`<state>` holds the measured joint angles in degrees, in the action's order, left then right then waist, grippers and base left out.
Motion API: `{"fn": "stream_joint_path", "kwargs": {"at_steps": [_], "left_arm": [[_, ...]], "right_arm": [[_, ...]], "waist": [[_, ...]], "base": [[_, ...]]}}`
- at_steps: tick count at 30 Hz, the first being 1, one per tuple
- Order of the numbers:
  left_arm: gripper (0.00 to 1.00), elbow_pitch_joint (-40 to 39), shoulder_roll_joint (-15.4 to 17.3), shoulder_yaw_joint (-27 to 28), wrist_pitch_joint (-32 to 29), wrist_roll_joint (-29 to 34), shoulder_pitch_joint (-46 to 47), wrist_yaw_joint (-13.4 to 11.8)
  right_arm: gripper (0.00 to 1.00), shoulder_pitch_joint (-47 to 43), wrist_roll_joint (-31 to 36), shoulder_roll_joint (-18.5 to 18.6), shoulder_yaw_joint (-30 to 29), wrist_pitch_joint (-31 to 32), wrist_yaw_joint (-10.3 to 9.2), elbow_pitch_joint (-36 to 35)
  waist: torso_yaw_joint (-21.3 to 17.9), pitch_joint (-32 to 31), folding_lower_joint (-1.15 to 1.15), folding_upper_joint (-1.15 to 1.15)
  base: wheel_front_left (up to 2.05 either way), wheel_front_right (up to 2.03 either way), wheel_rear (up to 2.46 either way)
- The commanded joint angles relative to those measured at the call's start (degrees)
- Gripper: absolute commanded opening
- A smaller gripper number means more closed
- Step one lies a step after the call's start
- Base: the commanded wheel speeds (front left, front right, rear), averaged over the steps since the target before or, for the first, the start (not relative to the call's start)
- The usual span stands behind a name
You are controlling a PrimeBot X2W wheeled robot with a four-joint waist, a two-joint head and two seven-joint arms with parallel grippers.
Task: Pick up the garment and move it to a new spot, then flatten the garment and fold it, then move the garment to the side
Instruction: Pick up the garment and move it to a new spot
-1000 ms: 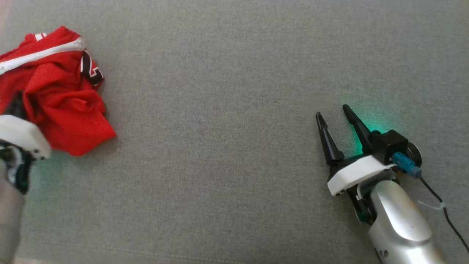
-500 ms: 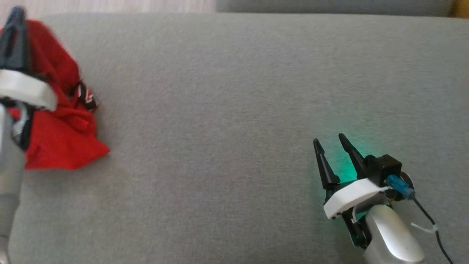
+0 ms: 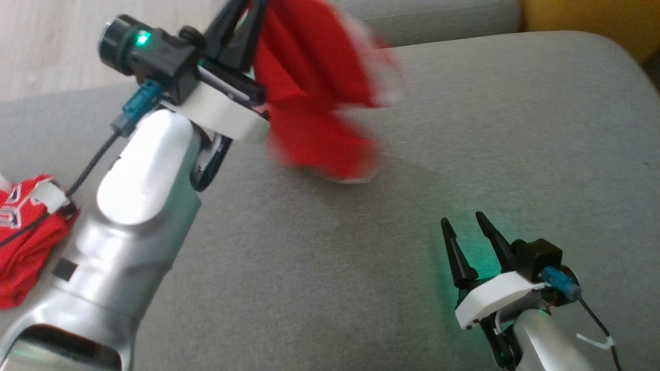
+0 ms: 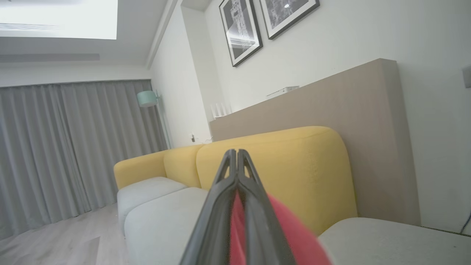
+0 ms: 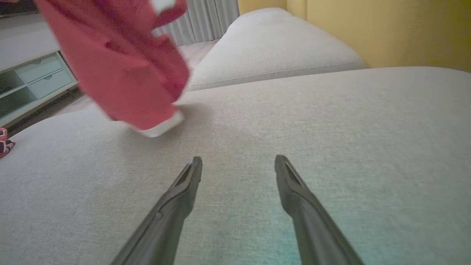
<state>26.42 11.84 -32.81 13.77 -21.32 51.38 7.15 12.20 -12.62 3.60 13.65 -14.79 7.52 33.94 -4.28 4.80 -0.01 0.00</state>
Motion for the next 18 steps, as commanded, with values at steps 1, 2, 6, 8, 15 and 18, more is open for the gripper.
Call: {"fn": "stream_joint_path", "kwargs": {"at_steps": [1,2,6,8,15,18], "left_arm": [[0.0,-1.1,1.5,1.8,0.5,-0.8,1.4,0.1],[0.0,-0.3,1.3,1.7,0.6,-1.0,0.3,0.0],[0.42,4.8,0.8,1.6,1.0,-2.0,-5.9,-0.4],[1.0,6.1,0.6,1.9,1.1,-2.2,-8.0,-0.9],[1.0,5.3,0.9,11.3,1.2,-1.4,-28.5,-6.6],[1.0,2.0,0.4,16.3,1.2,0.4,-37.1,-8.5]], "right_arm": [[1.0,0.6,0.1,-0.7,0.8,-0.2,-0.03,-1.5],[1.0,0.4,0.1,-0.7,0.7,-0.2,-0.03,-1.6],[1.0,0.0,-0.1,-0.7,0.1,-0.2,-0.03,-2.2],[1.0,-0.1,-0.2,-0.7,0.0,-0.2,-0.03,-2.3],[1.0,-1.2,0.0,-0.7,-1.6,-0.2,-0.03,-3.8],[1.0,-2.0,0.3,-0.7,-3.1,-0.2,-0.03,-5.4]], "waist": [[-2.3,-1.5,0.01,0.0],[-2.7,-1.6,0.01,0.0],[-3.7,-1.5,0.01,0.0],[-3.8,-1.5,0.01,0.0],[-3.1,-2.5,0.01,0.0],[-1.9,-3.3,0.01,0.0]], "base": [[0.0,0.0,0.0],[0.0,0.0,0.0],[0.0,0.0,0.0],[0.0,0.0,0.0],[0.0,0.0,0.0],[0.0,0.0,0.0]]}}
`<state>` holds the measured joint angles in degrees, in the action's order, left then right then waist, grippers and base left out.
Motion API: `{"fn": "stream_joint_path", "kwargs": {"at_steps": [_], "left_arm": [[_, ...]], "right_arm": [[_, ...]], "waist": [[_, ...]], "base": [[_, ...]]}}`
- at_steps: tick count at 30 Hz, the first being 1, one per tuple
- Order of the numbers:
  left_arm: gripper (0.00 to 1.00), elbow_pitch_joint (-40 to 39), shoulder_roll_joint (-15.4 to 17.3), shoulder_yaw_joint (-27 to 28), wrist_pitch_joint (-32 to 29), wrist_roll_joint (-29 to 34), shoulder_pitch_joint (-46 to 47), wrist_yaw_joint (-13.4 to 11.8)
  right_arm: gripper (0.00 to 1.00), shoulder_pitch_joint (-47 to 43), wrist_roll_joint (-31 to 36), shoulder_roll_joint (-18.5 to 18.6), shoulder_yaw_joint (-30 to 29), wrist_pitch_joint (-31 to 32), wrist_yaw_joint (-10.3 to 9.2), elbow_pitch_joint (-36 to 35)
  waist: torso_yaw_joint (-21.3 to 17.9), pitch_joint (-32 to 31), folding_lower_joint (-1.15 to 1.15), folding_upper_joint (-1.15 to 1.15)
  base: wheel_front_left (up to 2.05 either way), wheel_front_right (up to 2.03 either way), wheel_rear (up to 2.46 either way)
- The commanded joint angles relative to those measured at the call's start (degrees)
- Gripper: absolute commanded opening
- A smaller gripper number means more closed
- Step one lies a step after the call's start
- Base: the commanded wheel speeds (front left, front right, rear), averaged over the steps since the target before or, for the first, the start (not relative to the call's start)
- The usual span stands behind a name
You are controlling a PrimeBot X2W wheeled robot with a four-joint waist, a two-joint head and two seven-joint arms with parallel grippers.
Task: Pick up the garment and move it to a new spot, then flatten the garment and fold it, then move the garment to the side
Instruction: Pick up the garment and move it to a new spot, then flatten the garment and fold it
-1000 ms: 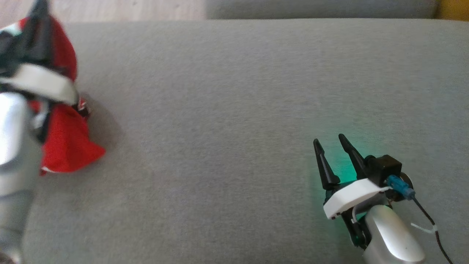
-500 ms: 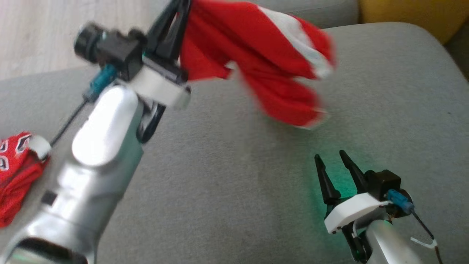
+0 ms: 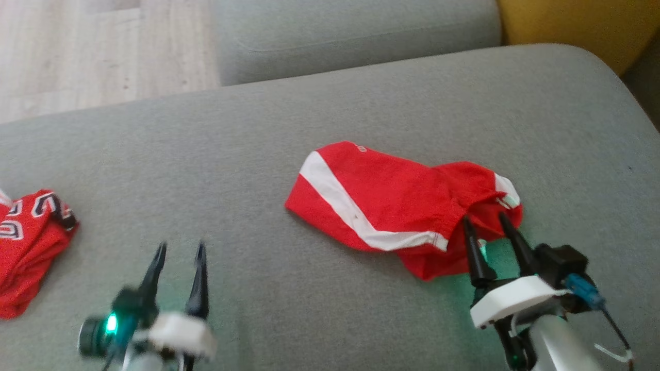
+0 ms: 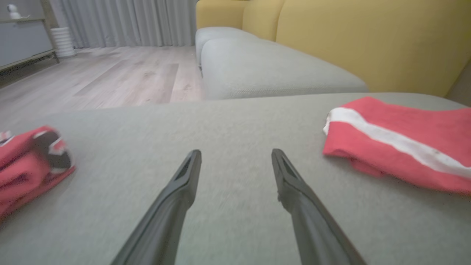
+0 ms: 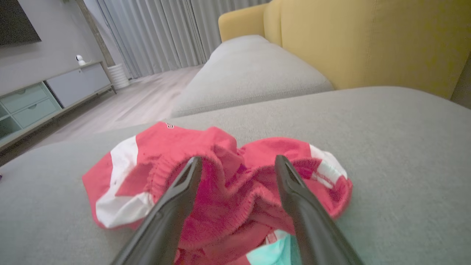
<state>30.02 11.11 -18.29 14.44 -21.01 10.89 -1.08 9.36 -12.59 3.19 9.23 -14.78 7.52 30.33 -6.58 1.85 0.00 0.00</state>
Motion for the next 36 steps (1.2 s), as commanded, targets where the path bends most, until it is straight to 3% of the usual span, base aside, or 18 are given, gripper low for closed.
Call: {"fn": "stream_joint_path", "kwargs": {"at_steps": [1,7,13,18,26,36], "left_arm": [[1.0,-3.0,0.9,3.2,0.5,1.1,1.1,-0.5],[1.0,-10.2,-1.5,10.7,0.5,6.6,-9.0,-0.7],[1.0,-12.5,-5.5,15.5,0.6,10.6,-14.6,1.6],[1.0,-12.2,-6.7,16.9,0.6,12.6,-14.4,3.5],[1.0,-11.4,-7.9,17.4,0.6,14.1,-14.0,4.9],[1.0,-10.9,-8.2,17.6,0.6,14.5,-13.6,5.7]], "right_arm": [[1.0,0.6,0.3,-0.3,0.7,-0.2,-0.03,-2.6],[1.0,-1.6,-0.4,-0.3,-0.9,-0.2,-0.03,-6.1],[1.0,-4.0,-1.0,-0.3,-0.6,-0.2,-0.03,-5.8],[1.0,-3.9,-1.4,-0.3,0.3,-0.2,-0.03,-5.5],[1.0,-6.0,-5.8,-0.3,7.2,-0.2,-0.03,-0.7],[1.0,-5.9,-8.3,-0.2,8.1,-0.2,-0.03,1.0]], "waist": [[0.9,-0.6,0.0,0.0],[2.9,-2.1,0.0,0.0],[4.1,-2.7,0.0,0.0],[4.2,-2.4,0.0,0.0],[4.9,-2.1,0.0,0.0],[6.8,-1.4,0.0,0.0]], "base": [[0.0,0.0,0.0],[0.0,0.0,0.0],[0.0,0.0,0.0],[0.0,0.0,0.0],[0.0,0.0,0.0],[0.0,0.0,0.0]]}}
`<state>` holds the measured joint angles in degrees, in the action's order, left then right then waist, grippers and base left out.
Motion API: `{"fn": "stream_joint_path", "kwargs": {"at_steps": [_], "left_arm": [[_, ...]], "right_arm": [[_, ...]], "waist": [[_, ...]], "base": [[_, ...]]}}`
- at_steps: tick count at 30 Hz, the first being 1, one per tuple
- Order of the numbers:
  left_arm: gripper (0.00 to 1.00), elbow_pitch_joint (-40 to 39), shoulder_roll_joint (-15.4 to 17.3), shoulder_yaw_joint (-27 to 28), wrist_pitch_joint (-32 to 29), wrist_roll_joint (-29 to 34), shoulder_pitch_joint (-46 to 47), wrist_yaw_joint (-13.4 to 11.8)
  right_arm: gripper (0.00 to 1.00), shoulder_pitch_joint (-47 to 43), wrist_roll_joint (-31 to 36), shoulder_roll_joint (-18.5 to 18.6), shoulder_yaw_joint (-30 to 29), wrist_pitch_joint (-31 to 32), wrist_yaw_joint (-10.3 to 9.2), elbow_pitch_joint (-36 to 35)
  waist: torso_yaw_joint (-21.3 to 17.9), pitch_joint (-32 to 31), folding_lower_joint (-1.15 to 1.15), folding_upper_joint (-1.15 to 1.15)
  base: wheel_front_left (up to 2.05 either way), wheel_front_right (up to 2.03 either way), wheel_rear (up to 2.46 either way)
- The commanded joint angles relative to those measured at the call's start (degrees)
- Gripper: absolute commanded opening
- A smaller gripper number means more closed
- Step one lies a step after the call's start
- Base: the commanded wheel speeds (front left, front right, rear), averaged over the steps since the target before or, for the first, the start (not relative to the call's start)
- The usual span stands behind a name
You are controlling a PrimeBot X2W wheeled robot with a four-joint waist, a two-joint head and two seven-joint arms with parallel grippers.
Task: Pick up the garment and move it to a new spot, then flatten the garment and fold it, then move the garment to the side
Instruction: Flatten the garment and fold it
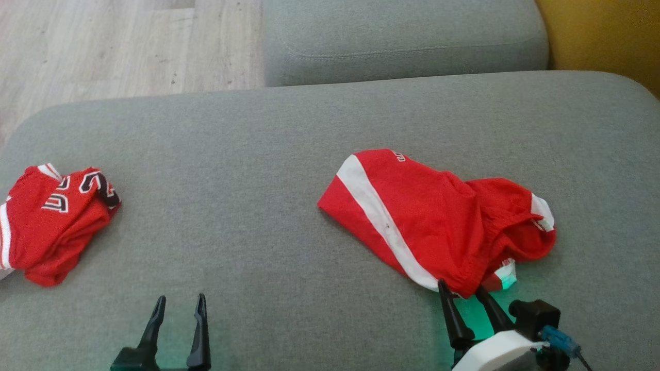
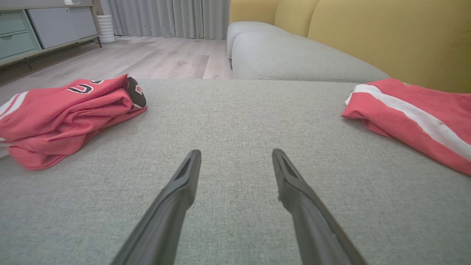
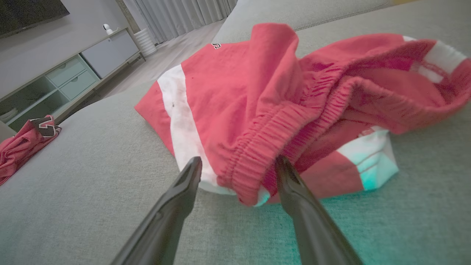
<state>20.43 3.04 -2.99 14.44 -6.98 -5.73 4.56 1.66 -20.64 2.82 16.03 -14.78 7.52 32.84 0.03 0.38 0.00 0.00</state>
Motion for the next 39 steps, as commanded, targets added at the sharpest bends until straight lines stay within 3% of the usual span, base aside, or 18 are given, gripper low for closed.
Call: {"fn": "stream_joint_path", "kwargs": {"at_steps": [1,4,6,11,16,20,25,31,39], "left_arm": [[1.0,-1.3,-0.1,2.2,0.6,0.5,3.0,0.1],[1.0,-1.3,-0.1,2.2,0.6,0.2,2.9,0.1],[1.0,-1.2,-0.1,1.8,0.6,-0.1,3.0,0.1],[1.0,-0.7,-0.1,-0.4,0.6,-0.8,4.7,0.3],[1.0,0.0,-0.2,-3.3,0.6,-1.9,6.4,0.3],[1.0,0.8,-0.2,-4.5,0.6,-2.0,5.9,0.3],[1.0,1.3,-0.2,-3.6,0.6,-1.7,4.0,0.3],[1.0,0.8,-0.2,-2.5,0.6,-1.9,2.5,0.4],[1.0,0.6,-0.2,-4.4,0.6,-2.0,4.2,0.5]], "right_arm": [[1.0,1.8,-0.4,0.2,1.4,-0.2,-0.03,-1.8],[0.98,2.1,-1.1,0.2,1.9,-0.2,-0.03,-3.5],[0.0,2.6,-1.6,0.2,1.8,-0.2,-0.03,-5.8],[0.0,8.5,-1.3,2.8,1.8,-0.2,-0.03,-9.5],[0.0,23.4,-0.6,6.1,3.3,-0.2,-0.03,-10.1],[0.0,34.9,-1.4,6.5,7.2,-0.2,-0.03,-10.5],[0.0,42.7,-4.1,5.8,12.7,-0.2,-0.03,-13.1],[0.0,39.6,-7.2,8.8,15.9,-0.2,-0.03,-14.8],[0.0,25.7,-11.1,19.8,23.0,-0.2,-0.03,-2.6]], "waist": [[0.4,0.1,0.0,0.0],[0.9,0.3,0.0,0.0],[1.4,0.5,0.0,0.0],[4.4,2.0,0.0,0.0],[9.9,2.2,0.0,0.0],[13.9,1.3,0.0,0.0],[15.7,-0.2,0.0,0.0],[12.9,-0.8,0.0,0.0],[8.8,0.1,0.0,0.0]], "base": [[0.0,0.0,0.0],[0.0,0.0,0.0],[0.0,0.0,0.0],[0.0,0.0,0.0],[0.0,0.0,0.0],[0.0,0.0,0.0],[0.0,0.0,0.0],[0.0,0.0,0.0],[0.0,0.0,0.0]]}}
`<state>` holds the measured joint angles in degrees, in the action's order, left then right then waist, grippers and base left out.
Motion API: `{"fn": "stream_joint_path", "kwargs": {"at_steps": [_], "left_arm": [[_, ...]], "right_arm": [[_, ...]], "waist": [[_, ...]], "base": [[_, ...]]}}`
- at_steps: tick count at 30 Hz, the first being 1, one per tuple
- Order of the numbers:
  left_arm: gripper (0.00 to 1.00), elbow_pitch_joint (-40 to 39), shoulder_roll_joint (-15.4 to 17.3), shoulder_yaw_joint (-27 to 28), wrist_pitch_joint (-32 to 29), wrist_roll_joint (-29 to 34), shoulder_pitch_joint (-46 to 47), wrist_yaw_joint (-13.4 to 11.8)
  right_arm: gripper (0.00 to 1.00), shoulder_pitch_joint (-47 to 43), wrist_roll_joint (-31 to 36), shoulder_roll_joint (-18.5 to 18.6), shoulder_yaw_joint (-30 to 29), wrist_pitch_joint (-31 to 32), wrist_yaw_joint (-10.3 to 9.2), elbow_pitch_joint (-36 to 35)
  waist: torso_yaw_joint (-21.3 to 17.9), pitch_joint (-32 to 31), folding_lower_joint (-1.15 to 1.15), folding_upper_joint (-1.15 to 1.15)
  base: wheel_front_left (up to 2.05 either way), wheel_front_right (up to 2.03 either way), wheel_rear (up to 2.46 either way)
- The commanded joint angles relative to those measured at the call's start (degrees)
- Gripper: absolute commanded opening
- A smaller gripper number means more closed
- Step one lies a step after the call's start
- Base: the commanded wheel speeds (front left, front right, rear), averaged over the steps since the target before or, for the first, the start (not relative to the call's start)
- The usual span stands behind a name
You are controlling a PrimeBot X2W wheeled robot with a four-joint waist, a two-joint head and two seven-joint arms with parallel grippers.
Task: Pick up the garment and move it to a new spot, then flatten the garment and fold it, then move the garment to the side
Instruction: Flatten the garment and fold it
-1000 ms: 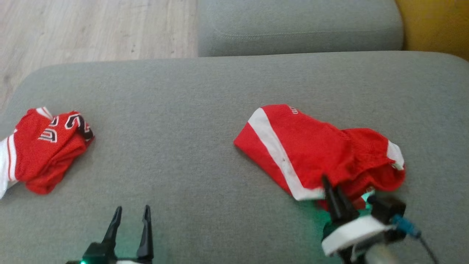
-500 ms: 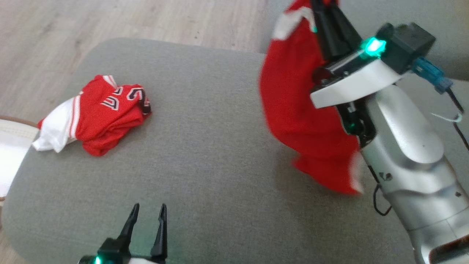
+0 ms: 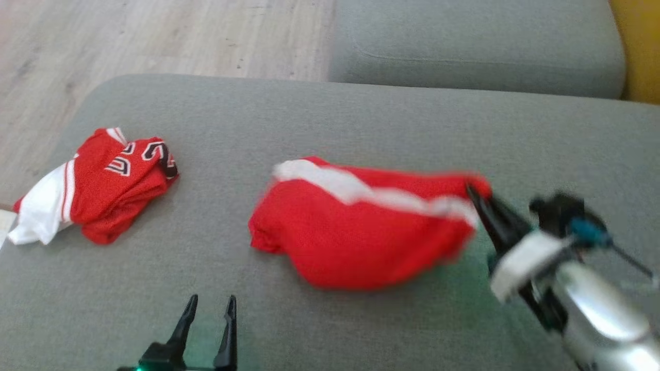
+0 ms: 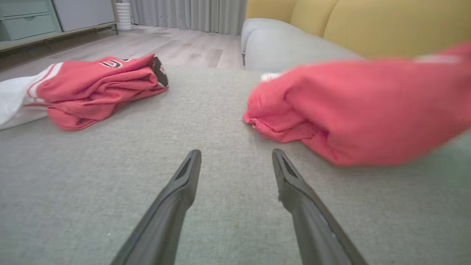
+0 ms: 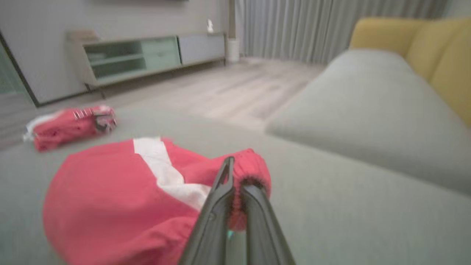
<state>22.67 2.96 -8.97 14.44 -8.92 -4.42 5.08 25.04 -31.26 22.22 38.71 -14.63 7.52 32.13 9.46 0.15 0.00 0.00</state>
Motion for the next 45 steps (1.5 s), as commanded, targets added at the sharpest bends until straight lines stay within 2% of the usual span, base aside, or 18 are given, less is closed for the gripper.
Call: {"fn": "stream_joint_path", "kwargs": {"at_steps": [1,2,3,4,5,6,8,11,14,17,20,23,25,29,35,40,45], "left_arm": [[1.0,-1.6,-0.1,1.4,0.6,-0.1,3.0,0.0],[1.0,-1.5,-0.1,1.2,0.6,0.0,3.1,0.0],[1.0,-1.3,-0.1,1.1,0.6,-0.1,3.0,0.0],[1.0,-1.3,-0.1,1.1,0.6,-0.1,3.0,0.0],[1.0,-1.3,-0.1,1.2,0.6,-0.1,3.0,0.0],[1.0,-1.2,-0.1,1.3,0.6,-0.2,2.9,-0.1],[1.0,-1.1,-0.1,1.7,0.6,-0.2,2.6,-0.2],[1.0,-0.9,-0.1,2.5,0.6,0.0,2.7,-0.6],[1.0,-1.1,-0.1,3.4,0.6,0.3,3.1,-1.2],[1.0,-1.7,-0.1,4.1,0.6,0.9,3.5,-2.0],[1.0,-2.1,-0.1,4.7,0.6,1.3,3.8,-2.6],[1.0,-2.1,-0.1,5.2,0.6,2.0,4.0,-3.2],[1.0,-2.1,-0.1,5.4,0.6,2.2,4.0,-3.6],[1.0,-1.9,-0.1,5.9,0.6,2.8,4.0,-4.1],[1.0,-1.4,-0.1,6.6,0.6,3.2,5.2,-3.8],[1.0,2.4,0.0,6.7,0.6,2.6,12.6,-0.4],[1.0,10.4,0.2,5.3,0.6,-1.0,24.8,2.0]], "right_arm": [[0.0,0.8,-1.3,1.3,1.3,-0.4,-0.03,0.0],[0.02,-0.4,-2.0,1.9,2.4,-0.4,-0.03,1.7],[0.32,-1.4,-2.7,2.4,3.4,-0.4,-0.03,3.3],[0.32,-1.4,-2.7,2.4,3.4,-0.4,-0.03,3.3],[0.87,-2.1,-3.6,2.7,3.9,-0.4,-0.03,4.8],[1.0,-2.5,-4.5,2.8,4.1,-0.4,-0.03,6.4],[1.0,-2.5,-5.0,2.5,4.8,-0.4,-0.03,9.0],[1.0,-1.5,-4.1,1.5,3.0,-0.4,-0.03,11.8],[1.0,-0.1,1.7,0.0,-4.7,-0.4,-0.03,12.7],[1.0,-2.2,9.7,-3.5,-15.7,-0.4,-0.03,7.0],[1.0,-7.8,17.5,-8.9,-25.1,-0.4,-0.03,-0.2],[1.0,-13.4,23.1,-14.0,-30.9,-0.4,-0.03,-4.8],[1.0,-16.4,25.3,-16.2,-33.1,-0.4,-0.03,-5.9],[1.0,-19.7,27.0,-18.3,-34.5,-0.4,-0.03,-6.7],[1.0,-19.7,27.2,-19.1,-33.8,-0.4,-0.03,-6.9],[1.0,-18.5,26.5,-19.2,-32.4,-0.4,-0.03,-7.0],[1.0,-16.9,25.7,-19.3,-30.7,-0.4,-0.03,-7.3]], "waist": [[-1.0,0.4,0.0,0.0],[-1.3,0.4,0.0,0.0],[-1.6,0.4,0.0,0.0],[-1.6,0.4,0.0,0.0],[-2.0,0.3,0.0,0.0],[-2.4,0.2,0.0,0.0],[-3.1,0.0,0.0,0.0],[-4.2,-0.2,0.0,0.0],[-5.1,-0.3,0.0,0.0],[-5.9,-0.5,0.0,0.0],[-6.6,-0.9,0.0,0.0],[-7.1,-1.2,0.0,0.0],[-7.3,-1.3,0.0,0.0],[-7.9,-1.3,0.0,0.0],[-8.9,-0.7,0.0,0.0],[-9.3,1.4,0.0,0.0],[-10.4,5.1,0.0,0.0]], "base": [[0.0,0.0,0.0],[0.0,0.0,0.0],[0.0,0.0,0.0],[0.0,0.0,0.0],[0.0,0.0,0.0],[0.0,0.0,0.0],[0.0,0.0,0.0],[0.0,0.0,0.0],[0.0,0.0,0.0],[0.0,0.0,0.0],[0.0,0.0,0.0],[0.0,0.0,0.0],[0.0,0.0,0.0],[0.0,0.0,0.0],[0.0,0.0,0.0],[0.0,0.0,0.0],[0.0,0.0,0.0]]}}
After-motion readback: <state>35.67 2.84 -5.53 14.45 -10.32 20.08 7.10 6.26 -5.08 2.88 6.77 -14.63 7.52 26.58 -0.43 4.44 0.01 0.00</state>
